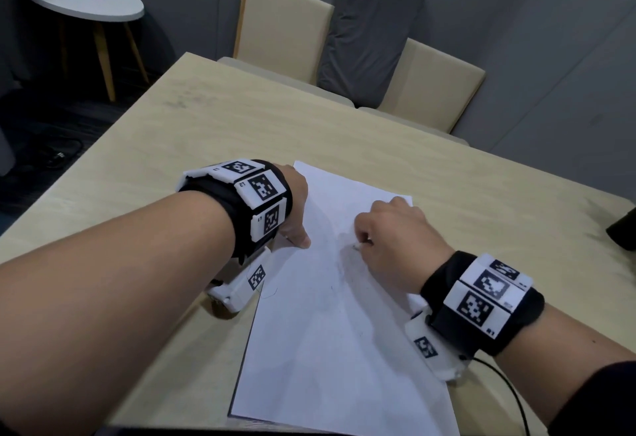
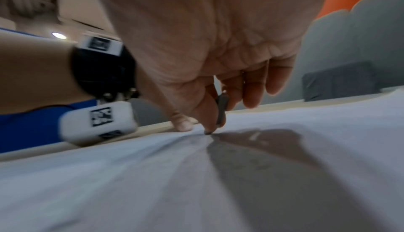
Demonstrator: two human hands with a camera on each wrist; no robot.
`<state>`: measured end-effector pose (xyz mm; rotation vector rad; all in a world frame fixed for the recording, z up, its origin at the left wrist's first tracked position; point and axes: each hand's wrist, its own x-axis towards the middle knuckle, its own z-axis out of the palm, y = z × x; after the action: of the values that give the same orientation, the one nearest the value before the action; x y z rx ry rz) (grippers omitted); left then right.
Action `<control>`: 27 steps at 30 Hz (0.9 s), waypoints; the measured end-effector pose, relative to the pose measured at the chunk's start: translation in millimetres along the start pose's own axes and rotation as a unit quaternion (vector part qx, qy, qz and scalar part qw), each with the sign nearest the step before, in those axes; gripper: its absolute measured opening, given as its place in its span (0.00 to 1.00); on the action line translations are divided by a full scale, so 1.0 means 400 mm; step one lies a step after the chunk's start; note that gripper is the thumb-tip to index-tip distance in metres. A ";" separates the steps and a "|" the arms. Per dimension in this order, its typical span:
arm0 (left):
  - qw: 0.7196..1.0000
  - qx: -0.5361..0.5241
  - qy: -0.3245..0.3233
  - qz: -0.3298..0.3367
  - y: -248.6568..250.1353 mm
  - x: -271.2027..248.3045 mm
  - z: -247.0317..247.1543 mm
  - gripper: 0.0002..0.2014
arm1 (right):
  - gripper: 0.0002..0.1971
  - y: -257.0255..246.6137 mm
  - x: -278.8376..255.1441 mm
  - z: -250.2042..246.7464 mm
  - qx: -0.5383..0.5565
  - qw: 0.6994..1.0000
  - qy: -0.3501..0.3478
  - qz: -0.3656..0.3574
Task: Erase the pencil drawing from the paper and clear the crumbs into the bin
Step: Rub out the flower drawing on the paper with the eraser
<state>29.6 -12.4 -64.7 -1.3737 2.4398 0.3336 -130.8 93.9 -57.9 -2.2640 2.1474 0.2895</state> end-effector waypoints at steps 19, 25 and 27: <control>1.000 -0.013 0.000 -0.003 -0.003 0.003 0.002 0.30 | 0.04 0.056 0.005 -0.004 -0.014 0.997 0.002 0.072; 1.000 -0.009 0.004 -0.001 -0.001 0.002 0.002 0.33 | 0.06 -0.038 -0.023 0.008 0.028 0.999 -0.006 -0.040; 1.000 -0.006 0.006 0.001 -0.002 -0.001 0.002 0.34 | 0.05 0.001 -0.012 0.003 0.013 1.000 -0.014 0.003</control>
<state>30.4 -12.2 -65.2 -1.3827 2.4522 0.3434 -131.7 98.9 -58.2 -2.2275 2.1320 0.2908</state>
